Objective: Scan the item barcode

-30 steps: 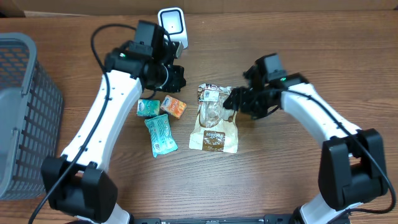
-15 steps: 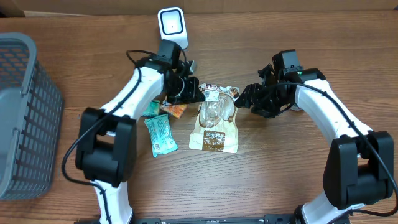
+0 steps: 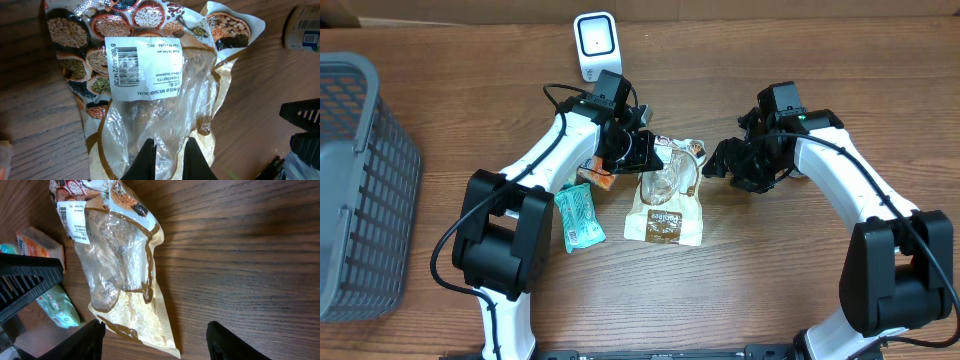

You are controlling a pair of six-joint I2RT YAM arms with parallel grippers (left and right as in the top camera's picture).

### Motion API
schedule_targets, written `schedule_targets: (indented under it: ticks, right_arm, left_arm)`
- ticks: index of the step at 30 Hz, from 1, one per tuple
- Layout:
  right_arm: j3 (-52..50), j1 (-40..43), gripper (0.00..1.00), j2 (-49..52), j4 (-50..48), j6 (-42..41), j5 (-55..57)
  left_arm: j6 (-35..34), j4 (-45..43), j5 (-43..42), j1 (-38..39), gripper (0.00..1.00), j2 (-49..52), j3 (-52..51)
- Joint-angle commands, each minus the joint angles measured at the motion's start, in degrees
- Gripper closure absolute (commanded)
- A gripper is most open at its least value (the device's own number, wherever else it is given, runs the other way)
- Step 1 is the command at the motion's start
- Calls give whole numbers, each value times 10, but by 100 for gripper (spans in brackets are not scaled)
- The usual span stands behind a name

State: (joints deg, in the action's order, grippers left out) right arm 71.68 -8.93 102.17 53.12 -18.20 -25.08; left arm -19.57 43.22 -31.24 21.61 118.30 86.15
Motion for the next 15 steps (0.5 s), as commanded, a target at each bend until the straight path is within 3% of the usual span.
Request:
schedule_targets:
  ticks: [1,15]
  right_arm:
    - [10,3,36,-11,-1,3,6]
    - [10,3,36,8,-4,4,6]
  left_arm:
    - [-14,-2,8,2,96,14,-6]
    - [-68,0,-35,-6,96,84,-6]
